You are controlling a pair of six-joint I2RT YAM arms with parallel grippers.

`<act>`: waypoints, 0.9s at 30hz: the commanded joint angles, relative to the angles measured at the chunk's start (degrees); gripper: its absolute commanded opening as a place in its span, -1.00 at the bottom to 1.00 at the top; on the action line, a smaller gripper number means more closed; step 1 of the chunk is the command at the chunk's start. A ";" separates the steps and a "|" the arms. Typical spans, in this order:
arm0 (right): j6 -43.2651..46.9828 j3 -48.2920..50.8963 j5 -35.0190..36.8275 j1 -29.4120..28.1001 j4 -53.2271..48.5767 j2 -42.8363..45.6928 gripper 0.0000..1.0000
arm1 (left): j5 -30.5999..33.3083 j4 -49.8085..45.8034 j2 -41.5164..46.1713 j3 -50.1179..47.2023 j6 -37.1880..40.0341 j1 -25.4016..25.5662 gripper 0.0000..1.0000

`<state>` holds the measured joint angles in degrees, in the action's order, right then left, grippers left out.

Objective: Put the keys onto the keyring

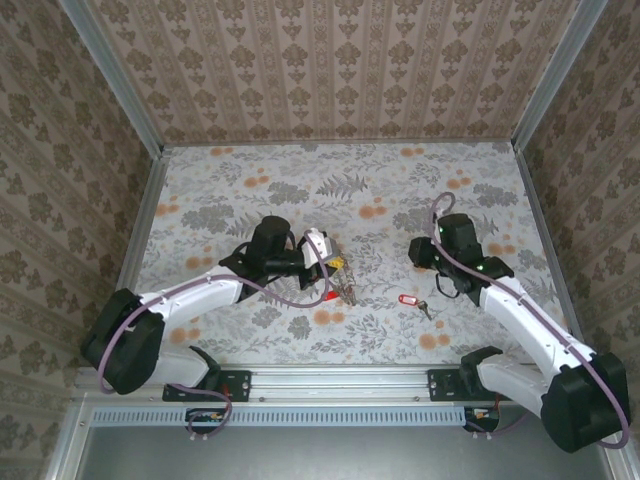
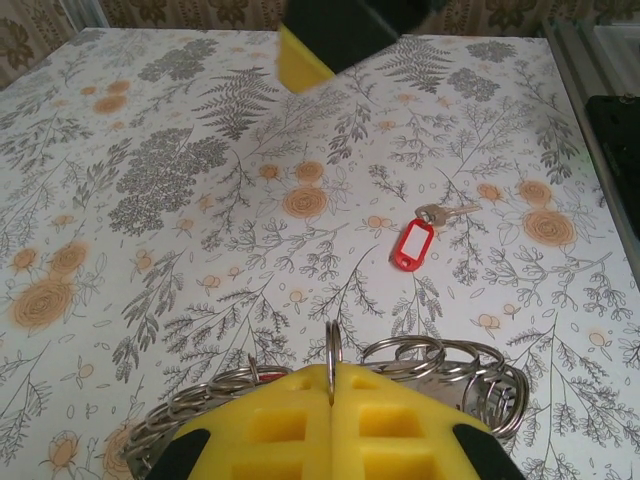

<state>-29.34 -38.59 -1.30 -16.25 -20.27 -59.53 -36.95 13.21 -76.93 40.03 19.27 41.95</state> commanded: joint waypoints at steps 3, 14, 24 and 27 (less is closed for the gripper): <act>-13.55 2.23 3.94 0.10 -14.65 -0.86 -0.51 | -0.32 0.28 1.69 0.65 -1.96 -0.38 -1.00; -9.62 -0.08 4.13 -7.48 -22.27 -11.09 -0.33 | -0.31 -1.21 1.82 1.40 -1.78 -0.40 -1.00; -6.06 -4.11 10.36 -12.68 -24.01 -18.59 -0.31 | -0.32 -2.32 2.26 1.72 -1.47 -0.50 -1.00; -5.67 -5.17 12.33 -13.56 -24.38 -19.26 -0.31 | -0.32 -2.55 2.30 1.78 -1.50 -0.47 -1.00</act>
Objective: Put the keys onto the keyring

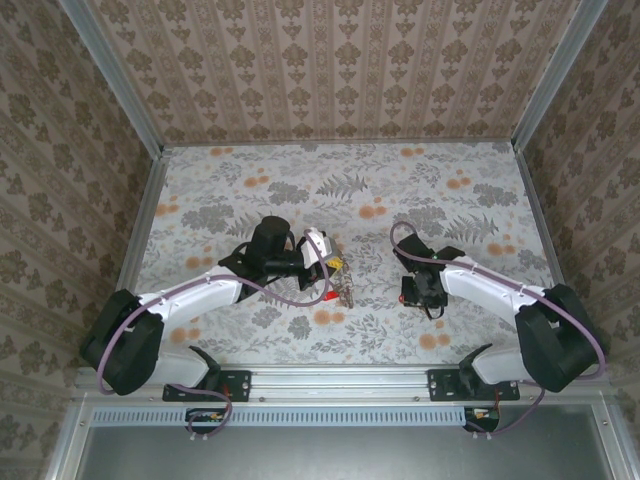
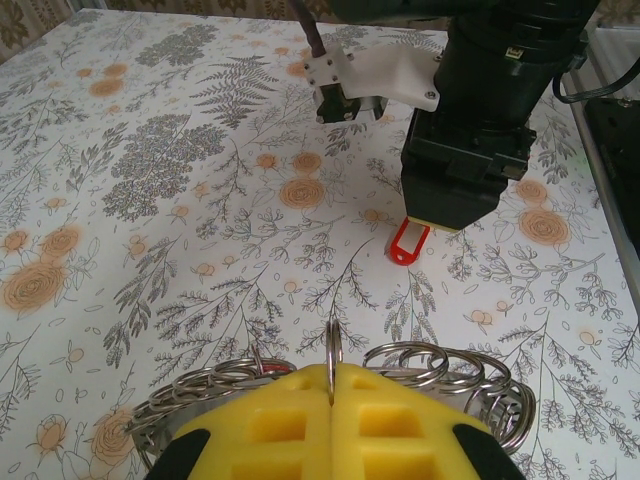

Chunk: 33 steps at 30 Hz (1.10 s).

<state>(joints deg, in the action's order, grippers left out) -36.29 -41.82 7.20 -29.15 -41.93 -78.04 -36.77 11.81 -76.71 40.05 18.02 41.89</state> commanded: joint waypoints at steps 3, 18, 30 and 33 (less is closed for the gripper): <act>1.77 -2.08 3.23 -0.65 -2.72 -1.24 -0.31 | -0.49 -1.27 2.35 1.63 -0.27 -0.41 -1.00; 4.09 -3.19 3.27 -0.75 -3.00 -7.41 -0.40 | -0.48 -1.34 2.35 1.48 -0.60 -0.54 -1.00; 5.95 -4.66 -0.72 -0.14 -0.46 -7.40 -0.83 | -0.49 -1.76 2.45 1.58 -0.96 -0.60 -1.00; 5.95 -4.50 -5.12 1.68 1.73 -6.63 -0.88 | -0.49 -1.95 2.37 1.83 -0.97 -0.58 -1.00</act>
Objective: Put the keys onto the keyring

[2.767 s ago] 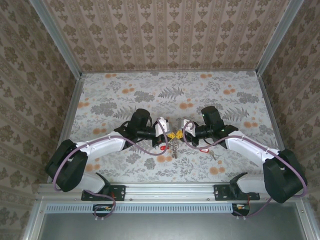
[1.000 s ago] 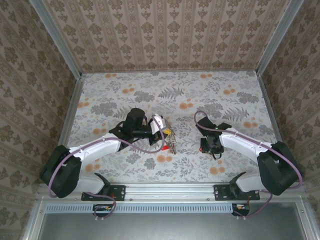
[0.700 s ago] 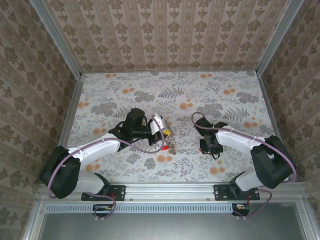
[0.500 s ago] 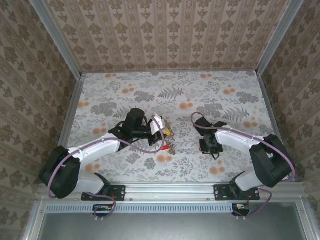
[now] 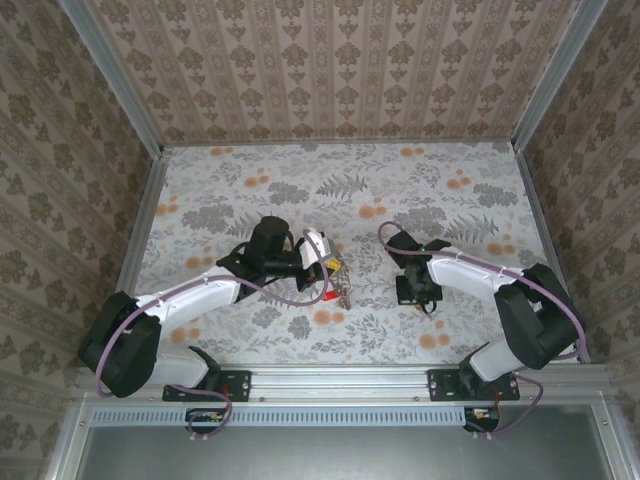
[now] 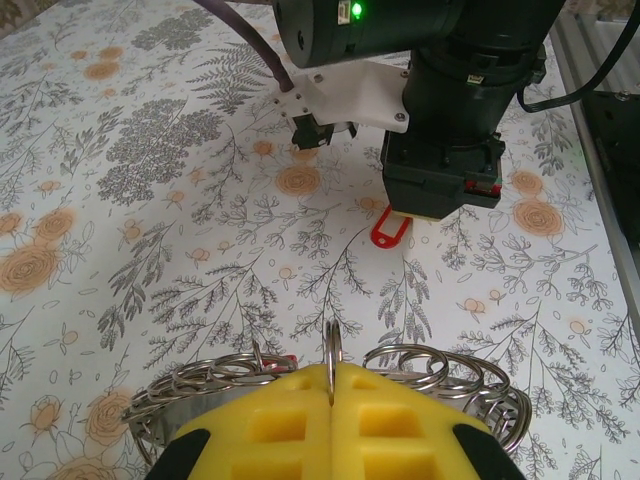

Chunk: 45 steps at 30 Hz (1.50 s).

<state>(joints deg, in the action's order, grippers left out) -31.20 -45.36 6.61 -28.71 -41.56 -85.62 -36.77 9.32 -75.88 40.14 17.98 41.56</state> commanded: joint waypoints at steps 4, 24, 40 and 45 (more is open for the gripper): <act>0.47 0.81 -12.84 5.72 6.42 2.67 -0.88 | -0.50 0.60 1.54 1.77 -1.17 -0.25 -1.00; 5.27 0.10 -14.36 14.58 8.03 -1.64 -0.65 | -0.93 0.92 0.42 2.31 -1.66 0.01 -1.00; 6.69 0.36 -14.52 14.65 7.89 0.81 -0.79 | -1.02 0.75 0.47 2.53 -1.53 -0.05 -1.00; 6.74 0.28 -14.28 14.57 7.53 1.16 -0.71 | -1.02 0.78 0.46 2.57 -1.45 0.01 -1.00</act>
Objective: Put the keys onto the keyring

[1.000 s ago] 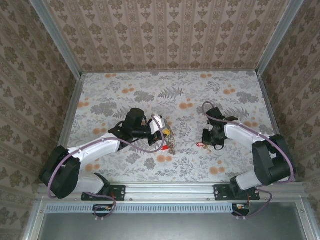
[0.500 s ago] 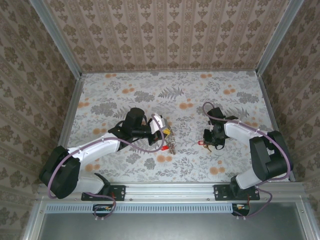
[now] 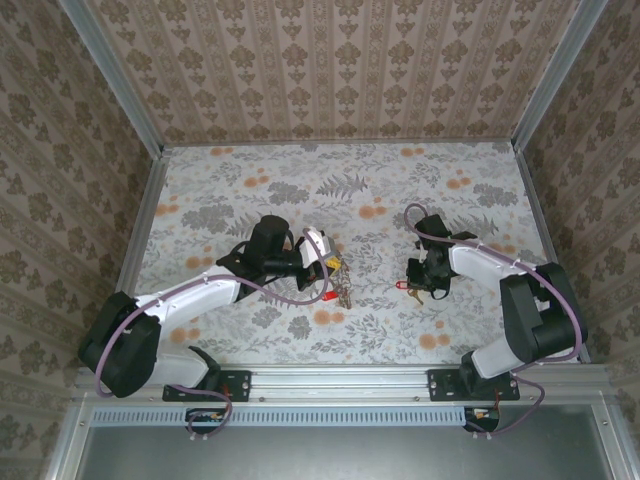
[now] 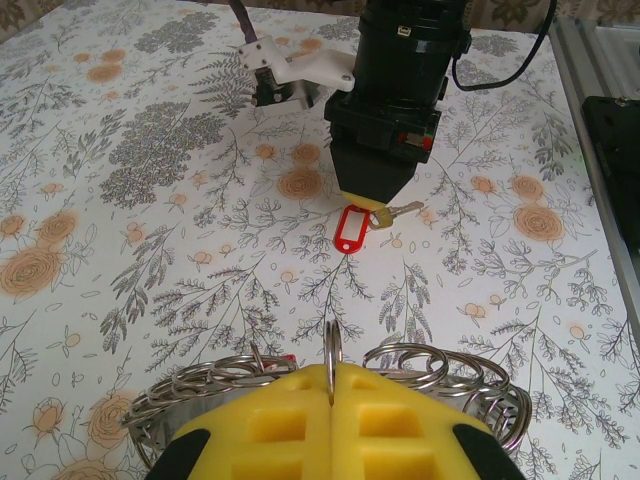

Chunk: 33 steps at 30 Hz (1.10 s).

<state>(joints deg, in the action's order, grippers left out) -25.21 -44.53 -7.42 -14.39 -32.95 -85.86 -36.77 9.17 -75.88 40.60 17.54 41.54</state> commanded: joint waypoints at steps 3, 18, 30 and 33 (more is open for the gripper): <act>0.75 -0.51 0.02 0.28 -1.15 1.47 -0.72 | -1.10 0.93 0.53 2.07 -1.02 0.03 -1.00; 0.60 -0.73 0.73 0.33 -0.72 0.43 -0.71 | -1.11 0.14 0.29 2.46 -0.67 0.10 -1.00; 0.68 -0.99 0.56 0.30 -0.54 -0.16 -0.73 | -1.02 -0.03 0.29 2.50 -0.67 0.07 -1.00; 0.60 -1.17 0.35 0.28 -0.45 -0.37 -0.73 | -1.08 -0.03 0.20 2.60 -0.67 0.12 -1.00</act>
<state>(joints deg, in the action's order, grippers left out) -25.21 -44.53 -7.38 -14.39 -32.93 -85.62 -36.80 8.60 -75.90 40.93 17.56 41.54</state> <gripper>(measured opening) 0.137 0.041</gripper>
